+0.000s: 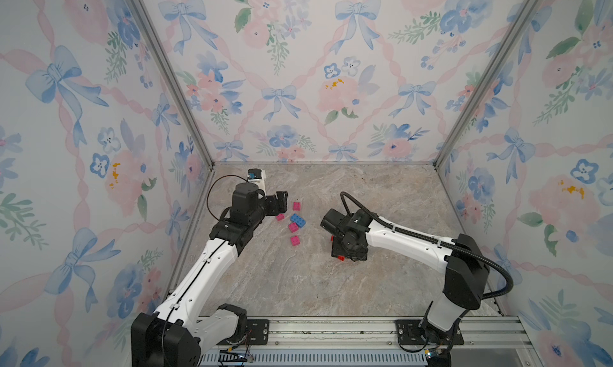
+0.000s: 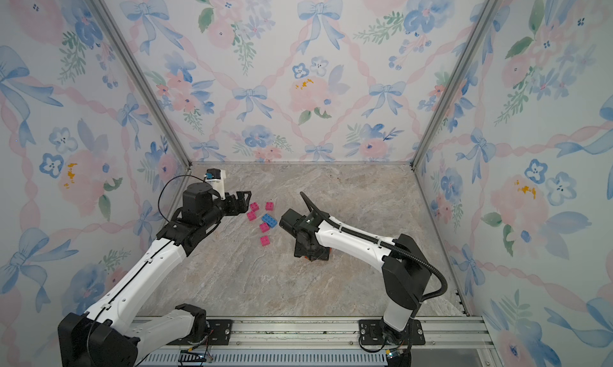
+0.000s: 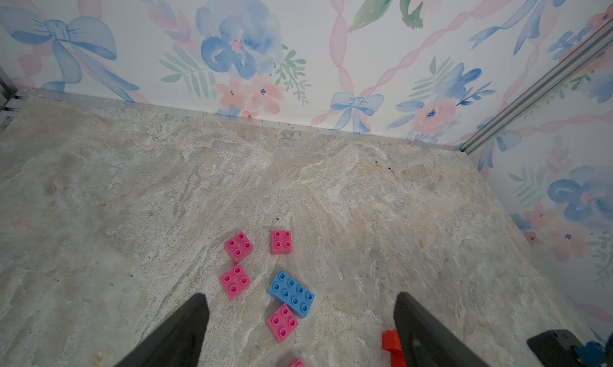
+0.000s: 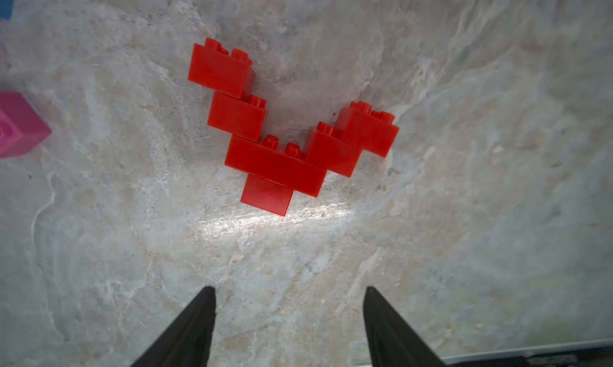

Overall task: Assemble the letter v with lego
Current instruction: Move the lego brick at the center of the board.

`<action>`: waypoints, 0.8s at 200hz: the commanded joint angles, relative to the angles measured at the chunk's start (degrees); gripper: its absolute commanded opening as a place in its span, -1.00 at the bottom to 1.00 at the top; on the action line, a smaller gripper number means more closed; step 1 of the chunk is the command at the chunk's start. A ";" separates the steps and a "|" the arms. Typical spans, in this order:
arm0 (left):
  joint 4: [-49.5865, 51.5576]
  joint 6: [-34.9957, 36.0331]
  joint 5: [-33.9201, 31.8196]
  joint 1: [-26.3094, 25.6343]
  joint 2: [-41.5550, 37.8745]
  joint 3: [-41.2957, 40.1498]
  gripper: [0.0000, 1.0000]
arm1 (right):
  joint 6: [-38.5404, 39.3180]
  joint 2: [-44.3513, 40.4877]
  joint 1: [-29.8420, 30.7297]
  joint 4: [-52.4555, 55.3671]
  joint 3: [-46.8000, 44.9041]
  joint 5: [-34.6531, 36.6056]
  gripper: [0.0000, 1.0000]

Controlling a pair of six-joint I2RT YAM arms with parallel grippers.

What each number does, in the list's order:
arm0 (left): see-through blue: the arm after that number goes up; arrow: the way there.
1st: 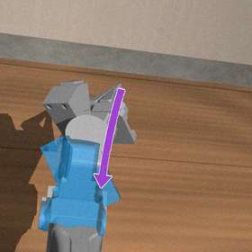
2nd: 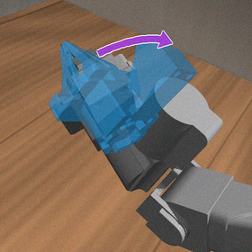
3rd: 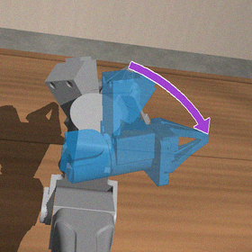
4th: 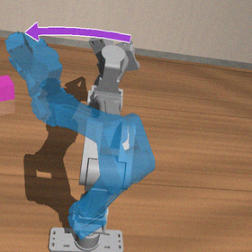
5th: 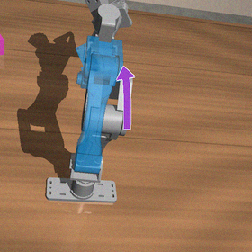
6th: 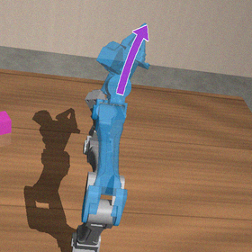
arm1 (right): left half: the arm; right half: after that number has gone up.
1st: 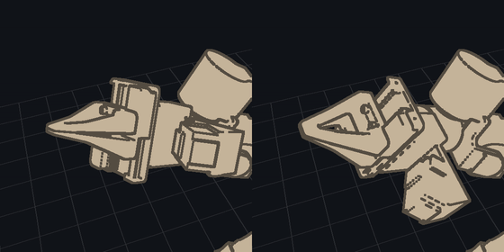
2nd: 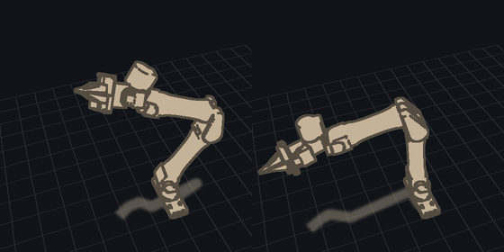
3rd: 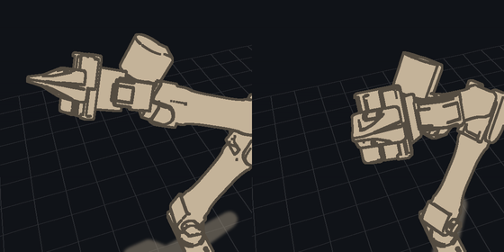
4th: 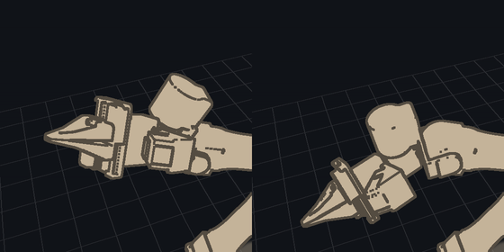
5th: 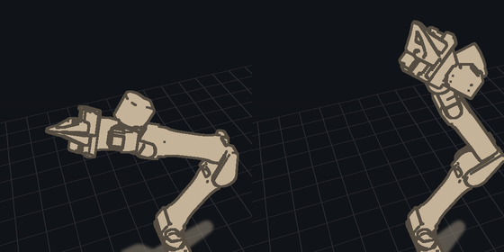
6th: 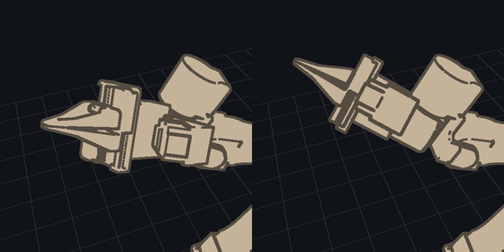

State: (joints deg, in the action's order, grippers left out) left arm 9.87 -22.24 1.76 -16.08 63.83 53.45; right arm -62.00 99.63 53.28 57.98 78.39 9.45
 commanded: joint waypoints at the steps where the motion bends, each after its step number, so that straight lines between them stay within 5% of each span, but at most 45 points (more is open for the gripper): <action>1: -0.89 -0.62 -0.73 0.38 0.10 0.37 0.79 | -7.43 1.57 -0.08 -3.91 -0.58 -0.38 0.32; 160: -0.90 0.36 0.33 0.35 1.37 1.59 0.74 | -6.83 10.30 -2.21 -7.60 -1.56 -2.99 0.17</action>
State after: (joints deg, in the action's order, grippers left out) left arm 9.65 -22.35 1.74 -16.08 64.62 53.58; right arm -69.21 108.66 51.68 50.28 77.84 6.04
